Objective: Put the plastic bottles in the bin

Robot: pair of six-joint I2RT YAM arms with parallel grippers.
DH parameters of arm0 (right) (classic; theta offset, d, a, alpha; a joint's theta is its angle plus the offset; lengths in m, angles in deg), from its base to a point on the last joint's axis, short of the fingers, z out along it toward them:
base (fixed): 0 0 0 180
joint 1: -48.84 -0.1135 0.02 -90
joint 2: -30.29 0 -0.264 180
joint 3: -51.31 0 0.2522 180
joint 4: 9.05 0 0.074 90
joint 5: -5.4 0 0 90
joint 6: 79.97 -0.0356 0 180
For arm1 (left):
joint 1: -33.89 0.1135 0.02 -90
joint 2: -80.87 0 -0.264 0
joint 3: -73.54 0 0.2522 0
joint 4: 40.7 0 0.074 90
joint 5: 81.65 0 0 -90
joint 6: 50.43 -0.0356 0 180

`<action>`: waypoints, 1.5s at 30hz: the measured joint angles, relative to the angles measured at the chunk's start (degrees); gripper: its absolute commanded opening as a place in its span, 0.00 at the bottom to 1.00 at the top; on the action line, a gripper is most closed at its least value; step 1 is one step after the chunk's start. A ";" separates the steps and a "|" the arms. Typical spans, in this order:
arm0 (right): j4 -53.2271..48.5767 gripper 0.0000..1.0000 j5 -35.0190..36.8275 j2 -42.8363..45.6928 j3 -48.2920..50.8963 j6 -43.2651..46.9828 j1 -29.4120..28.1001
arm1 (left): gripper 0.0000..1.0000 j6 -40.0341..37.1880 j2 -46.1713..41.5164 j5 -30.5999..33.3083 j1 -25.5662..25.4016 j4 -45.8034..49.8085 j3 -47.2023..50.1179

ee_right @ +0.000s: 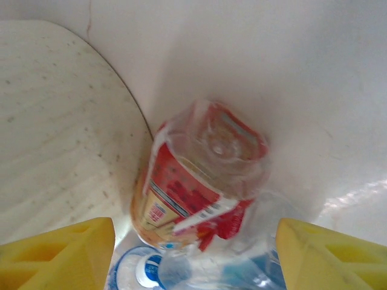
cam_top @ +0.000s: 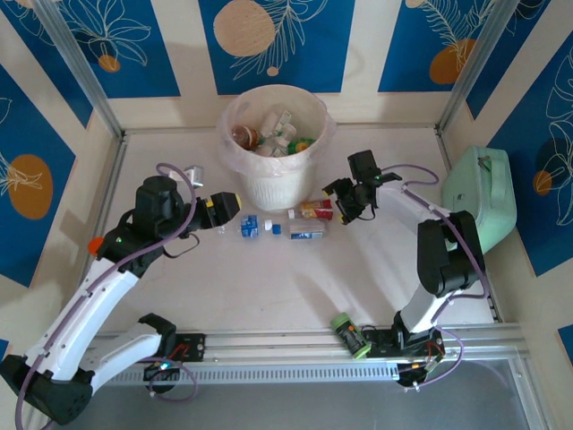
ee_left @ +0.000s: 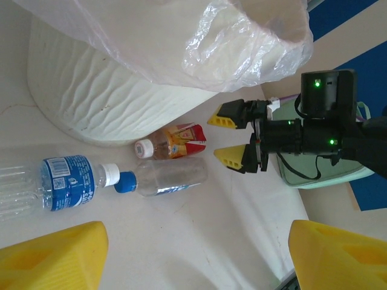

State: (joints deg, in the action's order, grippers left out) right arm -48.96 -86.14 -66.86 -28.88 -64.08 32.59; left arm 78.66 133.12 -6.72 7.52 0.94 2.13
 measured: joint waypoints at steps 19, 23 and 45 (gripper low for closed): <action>-3.28 0.77 -0.20 -9.88 -6.91 -8.11 -0.68 | 0.77 1.18 -0.02 -0.66 0.00 -1.57 1.29; -3.43 0.73 -0.37 -11.34 -7.65 -8.85 -0.87 | 0.77 1.22 -0.09 -1.03 0.00 -1.77 1.36; -1.46 0.48 0.74 -6.23 -2.34 -7.76 -0.98 | 0.77 2.49 -0.83 -1.09 0.00 -1.77 1.38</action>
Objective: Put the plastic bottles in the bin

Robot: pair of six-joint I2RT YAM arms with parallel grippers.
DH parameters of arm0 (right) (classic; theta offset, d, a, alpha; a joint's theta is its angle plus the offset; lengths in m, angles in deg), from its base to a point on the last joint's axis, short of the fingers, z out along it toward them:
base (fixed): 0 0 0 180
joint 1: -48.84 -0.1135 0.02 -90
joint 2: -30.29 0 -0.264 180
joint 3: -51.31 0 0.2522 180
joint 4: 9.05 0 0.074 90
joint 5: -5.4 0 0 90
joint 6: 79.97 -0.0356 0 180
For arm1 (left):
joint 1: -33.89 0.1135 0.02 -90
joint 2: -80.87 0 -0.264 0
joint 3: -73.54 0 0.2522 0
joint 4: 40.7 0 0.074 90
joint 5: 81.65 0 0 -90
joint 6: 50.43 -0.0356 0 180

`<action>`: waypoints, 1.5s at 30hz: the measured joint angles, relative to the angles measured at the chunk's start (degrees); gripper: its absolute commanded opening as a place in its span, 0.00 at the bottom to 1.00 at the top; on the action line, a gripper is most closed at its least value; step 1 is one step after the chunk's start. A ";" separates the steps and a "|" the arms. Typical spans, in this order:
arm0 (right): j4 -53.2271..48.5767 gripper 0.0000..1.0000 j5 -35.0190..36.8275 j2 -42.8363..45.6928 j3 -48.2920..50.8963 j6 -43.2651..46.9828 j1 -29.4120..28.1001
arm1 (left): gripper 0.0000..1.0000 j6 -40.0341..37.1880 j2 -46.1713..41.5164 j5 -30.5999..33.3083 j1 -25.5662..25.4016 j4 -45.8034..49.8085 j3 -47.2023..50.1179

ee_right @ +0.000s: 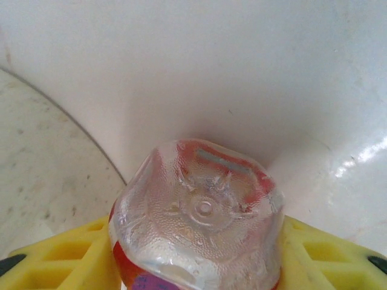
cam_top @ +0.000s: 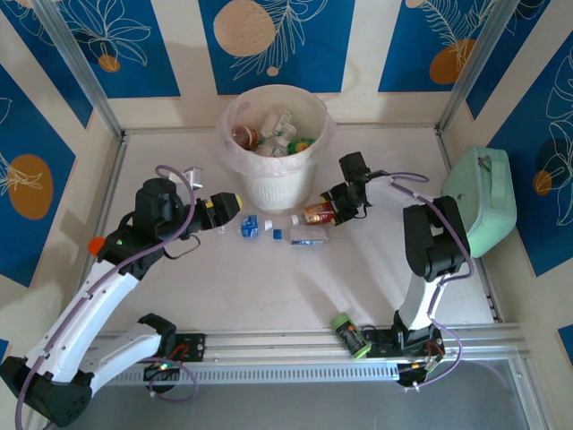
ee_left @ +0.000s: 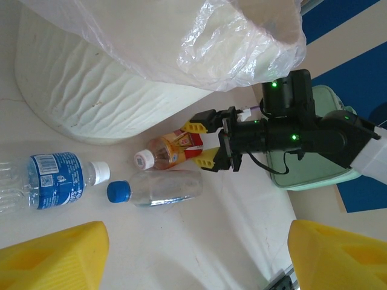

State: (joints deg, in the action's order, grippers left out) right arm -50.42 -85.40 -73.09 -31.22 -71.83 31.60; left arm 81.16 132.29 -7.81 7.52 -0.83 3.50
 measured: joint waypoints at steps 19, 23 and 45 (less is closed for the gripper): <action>-3.74 0.43 4.72 28.63 6.67 13.18 -5.11 | 0.90 1.92 2.78 -7.48 -0.57 -6.19 0.85; -4.59 0.43 5.35 37.22 6.67 16.68 -6.75 | 0.86 2.99 5.42 -9.75 -2.64 -10.01 1.07; 9.79 0.44 -9.40 48.02 6.64 27.06 -9.33 | 0.94 17.51 20.17 -19.76 -11.65 -37.13 -2.67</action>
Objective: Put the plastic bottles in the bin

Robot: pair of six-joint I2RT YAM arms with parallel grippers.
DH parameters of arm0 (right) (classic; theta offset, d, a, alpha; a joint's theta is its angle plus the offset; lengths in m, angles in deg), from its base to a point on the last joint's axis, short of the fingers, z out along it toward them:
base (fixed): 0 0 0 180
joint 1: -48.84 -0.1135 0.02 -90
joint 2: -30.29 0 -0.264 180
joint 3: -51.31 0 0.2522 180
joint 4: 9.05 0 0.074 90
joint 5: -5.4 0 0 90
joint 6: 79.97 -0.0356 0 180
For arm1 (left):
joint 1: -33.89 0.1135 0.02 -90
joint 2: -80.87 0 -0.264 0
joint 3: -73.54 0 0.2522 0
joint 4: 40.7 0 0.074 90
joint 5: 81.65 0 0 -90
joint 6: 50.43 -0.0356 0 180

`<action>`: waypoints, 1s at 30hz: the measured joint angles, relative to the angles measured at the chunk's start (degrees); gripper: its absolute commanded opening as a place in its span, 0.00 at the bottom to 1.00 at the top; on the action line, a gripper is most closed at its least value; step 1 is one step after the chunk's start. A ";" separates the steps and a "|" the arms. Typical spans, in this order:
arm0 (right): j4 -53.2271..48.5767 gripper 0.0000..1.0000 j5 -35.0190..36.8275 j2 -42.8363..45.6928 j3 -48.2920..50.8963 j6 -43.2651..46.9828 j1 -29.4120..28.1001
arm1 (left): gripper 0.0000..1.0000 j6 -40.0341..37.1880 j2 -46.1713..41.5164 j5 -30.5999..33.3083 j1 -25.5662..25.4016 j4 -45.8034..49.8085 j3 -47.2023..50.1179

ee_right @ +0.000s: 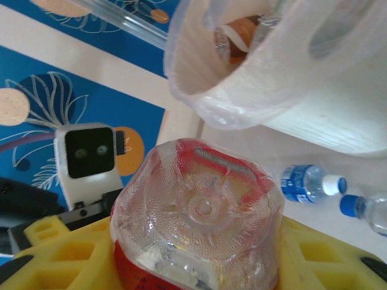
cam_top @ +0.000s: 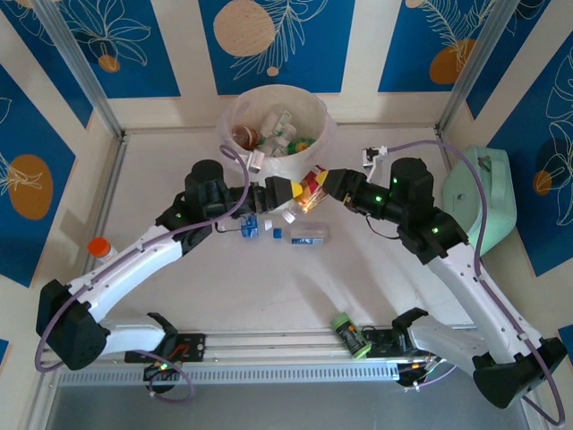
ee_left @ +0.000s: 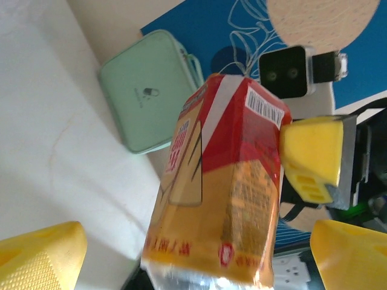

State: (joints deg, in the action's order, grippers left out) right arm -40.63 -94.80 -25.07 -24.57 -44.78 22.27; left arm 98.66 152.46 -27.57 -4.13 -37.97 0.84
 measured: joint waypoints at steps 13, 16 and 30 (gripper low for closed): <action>6.25 0.44 -3.43 -0.44 -0.02 -0.55 -0.55 | 0.76 8.68 1.03 -3.15 -0.63 -11.72 1.25; 6.93 0.44 -3.56 -0.44 -0.02 -0.90 -0.74 | 0.73 10.32 1.57 -3.61 -0.68 -13.99 2.05; 7.89 0.45 -3.15 -1.53 0.00 -1.36 -1.64 | 0.57 12.41 3.21 -4.94 -0.90 -17.99 2.60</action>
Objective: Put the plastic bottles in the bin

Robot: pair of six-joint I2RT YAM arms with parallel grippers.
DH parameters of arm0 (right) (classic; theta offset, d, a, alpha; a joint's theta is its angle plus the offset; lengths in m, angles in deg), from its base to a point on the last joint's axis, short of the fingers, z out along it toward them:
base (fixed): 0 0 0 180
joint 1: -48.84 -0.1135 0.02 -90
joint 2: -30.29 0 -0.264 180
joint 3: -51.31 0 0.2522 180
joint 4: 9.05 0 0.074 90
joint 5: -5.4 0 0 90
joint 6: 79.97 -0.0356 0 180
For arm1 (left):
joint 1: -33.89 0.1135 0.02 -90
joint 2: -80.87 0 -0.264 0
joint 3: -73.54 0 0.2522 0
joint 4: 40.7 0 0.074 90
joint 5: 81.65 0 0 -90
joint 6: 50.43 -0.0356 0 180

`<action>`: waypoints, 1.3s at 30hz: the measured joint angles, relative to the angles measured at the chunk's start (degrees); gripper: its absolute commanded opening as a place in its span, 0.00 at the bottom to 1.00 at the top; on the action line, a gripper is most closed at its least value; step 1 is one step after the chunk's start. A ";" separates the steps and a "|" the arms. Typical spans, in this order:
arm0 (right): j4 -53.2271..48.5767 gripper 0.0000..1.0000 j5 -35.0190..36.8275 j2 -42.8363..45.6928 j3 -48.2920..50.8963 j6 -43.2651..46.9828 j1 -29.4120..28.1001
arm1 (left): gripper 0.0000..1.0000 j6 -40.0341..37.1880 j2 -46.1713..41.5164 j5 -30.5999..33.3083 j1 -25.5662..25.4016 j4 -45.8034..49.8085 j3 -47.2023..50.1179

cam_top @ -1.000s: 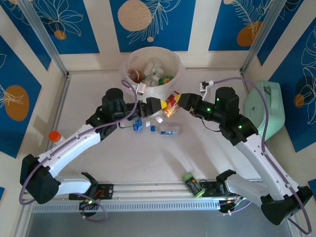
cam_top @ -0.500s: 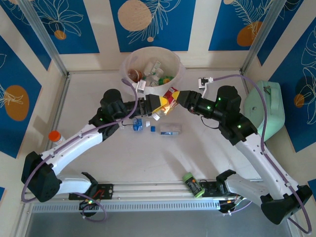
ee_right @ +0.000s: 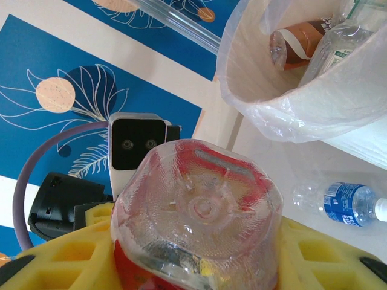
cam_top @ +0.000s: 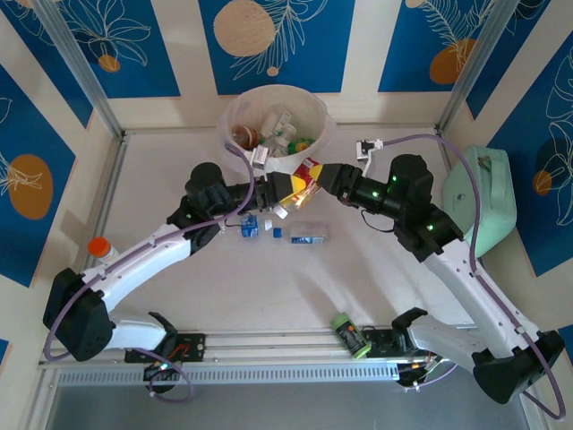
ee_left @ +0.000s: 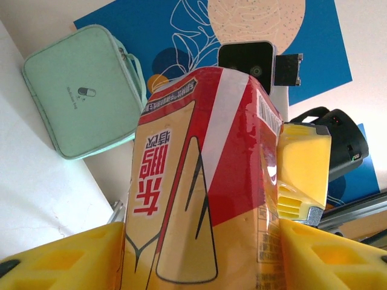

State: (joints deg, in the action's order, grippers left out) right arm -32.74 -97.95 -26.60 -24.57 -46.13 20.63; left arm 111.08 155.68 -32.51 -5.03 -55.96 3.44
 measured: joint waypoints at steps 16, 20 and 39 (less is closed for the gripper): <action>-5.35 0.82 2.82 1.73 -0.22 -0.26 3.93 | 0.53 -1.53 -0.09 0.90 0.07 2.51 0.04; -8.79 0.84 3.10 3.76 -0.52 -0.48 7.32 | 0.53 -3.23 -0.57 1.36 0.11 5.05 0.04; -23.74 0.84 5.70 6.40 0.28 -0.83 12.48 | 0.54 -22.23 1.07 8.39 5.38 34.47 -27.63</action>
State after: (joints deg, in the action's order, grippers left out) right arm -56.48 -92.24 -20.19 -24.29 -46.96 33.11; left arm 88.85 156.75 -24.12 0.35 -21.49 -24.19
